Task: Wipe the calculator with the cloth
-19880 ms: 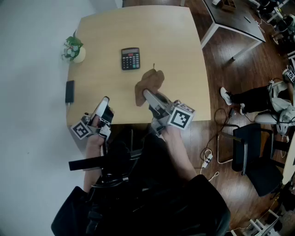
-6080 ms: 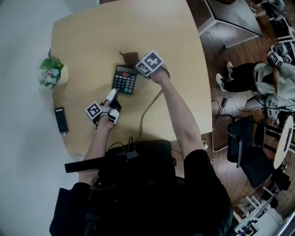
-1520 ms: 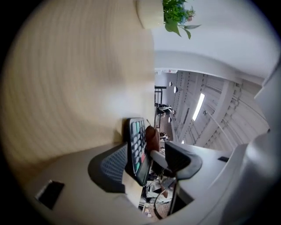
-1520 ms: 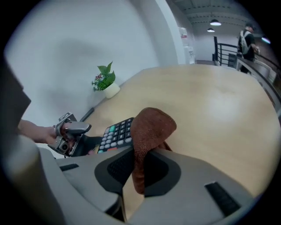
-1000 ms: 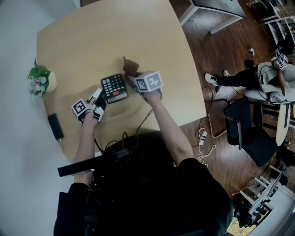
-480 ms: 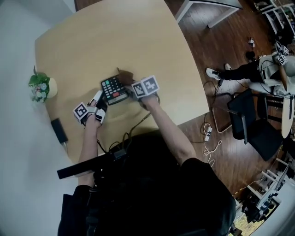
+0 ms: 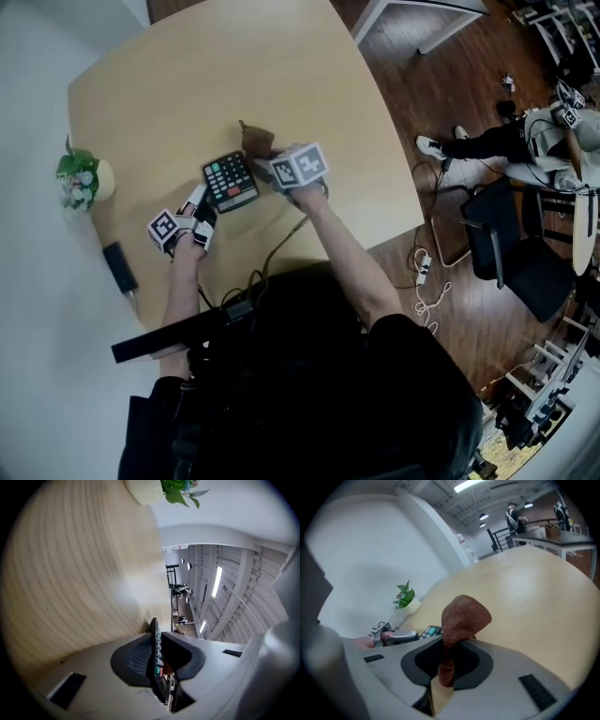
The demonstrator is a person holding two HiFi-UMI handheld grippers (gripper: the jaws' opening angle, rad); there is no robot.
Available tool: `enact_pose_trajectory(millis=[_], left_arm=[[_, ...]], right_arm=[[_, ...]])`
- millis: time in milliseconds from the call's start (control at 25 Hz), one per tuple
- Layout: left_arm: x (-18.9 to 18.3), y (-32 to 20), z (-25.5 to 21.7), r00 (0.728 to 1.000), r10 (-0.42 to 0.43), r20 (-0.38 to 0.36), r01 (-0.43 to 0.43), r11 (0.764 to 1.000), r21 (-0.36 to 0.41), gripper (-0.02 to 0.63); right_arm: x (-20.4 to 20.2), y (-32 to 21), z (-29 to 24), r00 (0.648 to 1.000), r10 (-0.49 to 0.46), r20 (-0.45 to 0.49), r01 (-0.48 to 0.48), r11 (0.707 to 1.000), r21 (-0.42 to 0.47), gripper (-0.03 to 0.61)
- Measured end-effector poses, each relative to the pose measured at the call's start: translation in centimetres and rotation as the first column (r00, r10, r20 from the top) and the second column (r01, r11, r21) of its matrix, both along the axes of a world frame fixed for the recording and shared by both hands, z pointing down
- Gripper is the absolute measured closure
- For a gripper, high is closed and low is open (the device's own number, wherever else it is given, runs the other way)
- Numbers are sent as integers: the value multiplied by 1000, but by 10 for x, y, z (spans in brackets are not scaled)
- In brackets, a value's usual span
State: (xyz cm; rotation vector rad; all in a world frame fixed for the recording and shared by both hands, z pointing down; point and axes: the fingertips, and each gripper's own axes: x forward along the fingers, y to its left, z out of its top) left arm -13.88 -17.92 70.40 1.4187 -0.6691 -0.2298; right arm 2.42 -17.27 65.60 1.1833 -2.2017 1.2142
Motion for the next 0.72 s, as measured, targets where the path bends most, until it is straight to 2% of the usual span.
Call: enact_pose_trajectory(millis=[120,240,360,600,720], left_arm=[[-1,2,2,1000,-4,8,4,1000,-3,554],[-1,2,2,1000,-13,5,13,1000,-6,557],[-1,1,2,1000,-13,12,13,1000,-9,559],[-2,0,2,1000,-20,17,21,1000,-11,561],[-1,0,1,1000,-18,17,18,1000,-3,563]], right_arm=[[-10,-47,21,995,-45,-87,46,999,8,531],[-25,-48,37,991,-97,-93,94,995,-38,528],[-25,-19,33,996,-75,-43,71,995,-75,529],[-29,71,18,996,-38,82,50,987,-153,529],[-36,113,2,979,-4,202,44,980,-194,529]])
